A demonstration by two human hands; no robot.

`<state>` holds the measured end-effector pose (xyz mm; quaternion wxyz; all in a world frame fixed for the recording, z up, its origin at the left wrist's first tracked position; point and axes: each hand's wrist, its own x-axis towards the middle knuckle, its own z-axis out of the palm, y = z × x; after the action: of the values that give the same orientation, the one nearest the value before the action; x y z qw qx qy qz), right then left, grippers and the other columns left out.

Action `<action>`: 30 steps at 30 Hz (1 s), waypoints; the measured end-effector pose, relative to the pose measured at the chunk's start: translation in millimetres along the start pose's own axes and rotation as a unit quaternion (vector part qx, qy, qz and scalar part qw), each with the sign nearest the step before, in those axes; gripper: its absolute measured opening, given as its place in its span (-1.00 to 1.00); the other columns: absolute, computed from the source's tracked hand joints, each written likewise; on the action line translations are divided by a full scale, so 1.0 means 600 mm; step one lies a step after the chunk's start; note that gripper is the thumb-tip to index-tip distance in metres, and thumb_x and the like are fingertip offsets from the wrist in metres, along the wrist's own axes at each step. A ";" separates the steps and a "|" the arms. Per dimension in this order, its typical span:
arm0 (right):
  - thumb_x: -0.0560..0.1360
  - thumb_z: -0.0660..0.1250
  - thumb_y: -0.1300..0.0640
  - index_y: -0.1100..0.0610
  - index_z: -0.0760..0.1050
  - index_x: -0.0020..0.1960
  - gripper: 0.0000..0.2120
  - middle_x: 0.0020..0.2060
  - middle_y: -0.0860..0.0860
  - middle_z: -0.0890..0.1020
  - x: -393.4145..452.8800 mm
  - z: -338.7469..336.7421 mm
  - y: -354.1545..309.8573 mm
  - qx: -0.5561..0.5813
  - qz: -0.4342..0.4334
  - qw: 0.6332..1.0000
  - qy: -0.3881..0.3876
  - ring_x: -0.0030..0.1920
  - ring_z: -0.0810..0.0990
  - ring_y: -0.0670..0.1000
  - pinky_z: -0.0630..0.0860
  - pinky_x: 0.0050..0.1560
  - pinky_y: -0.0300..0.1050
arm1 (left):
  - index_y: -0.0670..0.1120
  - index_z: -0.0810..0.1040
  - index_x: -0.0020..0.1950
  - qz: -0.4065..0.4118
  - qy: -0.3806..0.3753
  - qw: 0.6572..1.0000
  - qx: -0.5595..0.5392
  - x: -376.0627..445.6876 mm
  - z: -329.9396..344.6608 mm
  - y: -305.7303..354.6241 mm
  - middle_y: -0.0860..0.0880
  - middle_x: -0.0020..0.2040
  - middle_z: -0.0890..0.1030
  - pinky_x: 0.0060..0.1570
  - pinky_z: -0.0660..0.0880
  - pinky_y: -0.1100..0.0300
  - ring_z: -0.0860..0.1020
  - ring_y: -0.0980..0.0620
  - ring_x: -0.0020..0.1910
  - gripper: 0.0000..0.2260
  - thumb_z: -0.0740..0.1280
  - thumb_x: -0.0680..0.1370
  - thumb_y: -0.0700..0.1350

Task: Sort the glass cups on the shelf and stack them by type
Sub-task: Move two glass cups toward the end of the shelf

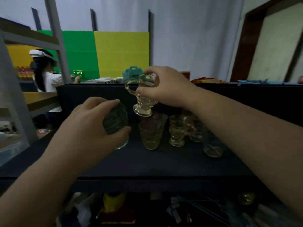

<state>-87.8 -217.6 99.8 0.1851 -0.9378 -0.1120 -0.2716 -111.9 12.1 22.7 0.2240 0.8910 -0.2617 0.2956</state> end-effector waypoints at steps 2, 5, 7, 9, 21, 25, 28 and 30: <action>0.43 0.40 -0.30 -0.02 0.46 0.39 -0.37 0.20 -0.04 0.56 -0.060 -0.038 0.013 -0.009 0.024 1.000 0.013 0.09 0.50 -0.06 0.34 -0.07 -0.18 | 0.13 0.39 0.42 0.034 0.001 0.999 -0.024 -0.015 0.013 0.043 0.11 0.26 0.41 0.09 0.51 -0.07 0.47 -0.04 0.18 -0.30 0.30 0.33 0.36; 0.43 0.42 -0.28 -0.06 0.45 0.40 -0.39 0.11 -0.17 0.51 -0.157 -0.094 0.049 -0.010 0.079 0.997 0.024 0.05 0.50 -0.14 0.39 -0.10 -0.27 | 0.15 0.39 0.43 0.079 -0.012 0.995 -0.063 -0.028 0.042 0.111 0.19 0.26 0.38 0.08 0.50 0.01 0.45 0.05 0.19 -0.31 0.28 0.34 0.36; 0.42 0.43 -0.28 -0.09 0.46 0.39 -0.40 0.11 -0.19 0.52 -0.220 -0.125 0.082 -0.024 0.106 0.993 0.043 0.02 0.51 -0.18 0.39 -0.09 -0.31 | 0.17 0.38 0.43 0.105 -0.030 0.990 -0.089 -0.030 0.066 0.158 0.23 0.27 0.37 0.09 0.49 0.03 0.44 0.09 0.20 -0.32 0.28 0.34 0.37; 0.41 0.43 -0.28 -0.10 0.44 0.39 -0.39 0.06 -0.22 0.48 -0.278 -0.153 0.118 -0.044 0.129 0.989 0.064 -0.01 0.49 -0.20 0.36 -0.10 -0.35 | 0.19 0.37 0.44 0.141 -0.045 0.984 -0.101 -0.028 0.094 0.208 0.24 0.28 0.35 0.11 0.47 0.08 0.42 0.11 0.22 -0.33 0.31 0.36 0.38; 0.40 0.40 -0.30 -0.20 0.38 0.42 -0.37 0.08 -0.28 0.44 -0.531 -0.347 0.369 -0.120 0.238 0.959 0.101 0.05 0.47 -0.25 0.39 -0.07 -0.33 | 0.22 0.28 0.48 0.244 -0.076 0.953 -0.161 0.020 0.268 0.548 0.29 0.30 0.31 0.12 0.35 0.29 0.33 0.20 0.27 -0.32 0.31 0.38 0.36; 0.40 0.40 -0.30 -0.20 0.38 0.43 -0.37 0.07 -0.30 0.43 -0.575 -0.414 0.472 -0.110 0.238 0.960 0.095 0.06 0.47 -0.26 0.39 -0.06 -0.32 | 0.22 0.26 0.49 0.227 -0.074 0.957 -0.163 0.040 0.329 0.654 0.30 0.31 0.28 0.15 0.38 0.24 0.29 0.20 0.28 -0.30 0.27 0.39 0.38; 0.41 0.40 -0.30 -0.21 0.37 0.43 -0.37 0.07 -0.31 0.42 -0.596 -0.455 0.545 -0.110 0.222 0.966 0.081 0.05 0.46 -0.27 0.39 -0.07 -0.34 | 0.22 0.24 0.50 0.208 -0.068 0.963 -0.157 0.055 0.372 0.732 0.28 0.33 0.28 0.19 0.40 0.18 0.27 0.19 0.30 -0.31 0.26 0.40 0.37; 0.41 0.40 -0.29 -0.20 0.36 0.42 -0.38 0.07 -0.30 0.41 -0.606 -0.478 0.587 -0.111 0.215 0.968 0.067 0.04 0.46 -0.27 0.39 -0.07 -0.33 | 0.21 0.25 0.50 0.196 -0.063 0.967 -0.153 0.061 0.395 0.776 0.27 0.34 0.29 0.18 0.39 0.19 0.28 0.19 0.30 -0.32 0.28 0.41 0.36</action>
<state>-413.5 -693.7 23.2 0.1410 -0.9341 0.1360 -0.2985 -268.3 -486.4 -11.9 0.2780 0.7946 -0.4868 0.2331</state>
